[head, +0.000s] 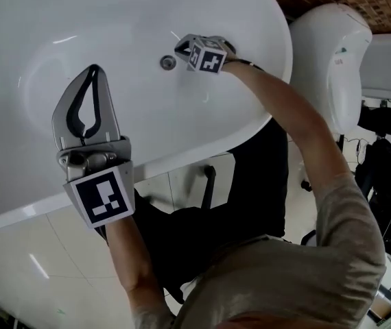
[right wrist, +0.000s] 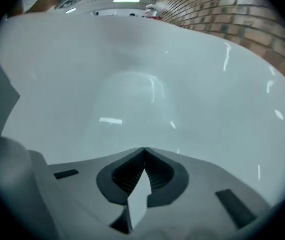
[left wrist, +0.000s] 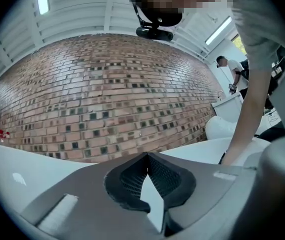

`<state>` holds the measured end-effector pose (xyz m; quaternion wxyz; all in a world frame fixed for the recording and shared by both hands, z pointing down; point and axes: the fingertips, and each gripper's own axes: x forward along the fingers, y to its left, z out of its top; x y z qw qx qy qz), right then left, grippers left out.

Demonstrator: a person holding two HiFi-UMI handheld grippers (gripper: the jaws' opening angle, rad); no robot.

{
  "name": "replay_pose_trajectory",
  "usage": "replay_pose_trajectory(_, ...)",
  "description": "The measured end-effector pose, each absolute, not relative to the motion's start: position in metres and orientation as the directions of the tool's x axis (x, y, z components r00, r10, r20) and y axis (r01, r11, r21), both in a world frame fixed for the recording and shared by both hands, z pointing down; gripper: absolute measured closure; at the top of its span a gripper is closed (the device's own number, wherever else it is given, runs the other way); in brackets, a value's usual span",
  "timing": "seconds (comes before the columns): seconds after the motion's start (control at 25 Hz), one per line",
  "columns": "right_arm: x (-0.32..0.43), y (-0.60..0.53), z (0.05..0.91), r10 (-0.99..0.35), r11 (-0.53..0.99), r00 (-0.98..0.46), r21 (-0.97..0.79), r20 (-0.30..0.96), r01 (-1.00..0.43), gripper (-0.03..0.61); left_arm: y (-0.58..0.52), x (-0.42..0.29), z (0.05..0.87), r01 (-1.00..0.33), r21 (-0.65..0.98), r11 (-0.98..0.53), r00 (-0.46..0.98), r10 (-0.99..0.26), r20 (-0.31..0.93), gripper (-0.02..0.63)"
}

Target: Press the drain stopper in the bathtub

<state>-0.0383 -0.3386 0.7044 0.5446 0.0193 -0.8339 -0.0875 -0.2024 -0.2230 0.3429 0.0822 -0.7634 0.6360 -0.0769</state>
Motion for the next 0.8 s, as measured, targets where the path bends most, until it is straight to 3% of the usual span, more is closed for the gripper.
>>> replay_pose_trajectory(0.16, -0.041, -0.33, 0.775, -0.045, 0.964, -0.29, 0.119, 0.956, 0.24, 0.578, -0.235, -0.212, 0.371, -0.966, -0.201, -0.162, 0.15, -0.986, 0.073, 0.607)
replay_pose_trajectory(0.48, -0.037, -0.342, 0.875, -0.064, 0.976, -0.172, 0.098, 0.983, 0.197, 0.578, -0.238, -0.22, 0.391, -0.975, -0.177, -0.137, 0.111, -0.983, 0.145, 0.607)
replay_pose_trajectory(0.8, -0.04, -0.342, 0.884, -0.081, 0.963, -0.207, 0.129, 0.975, 0.235, 0.572, -0.241, -0.22, 0.394, -0.974, -0.185, -0.128, 0.097, -0.982, 0.165, 0.607)
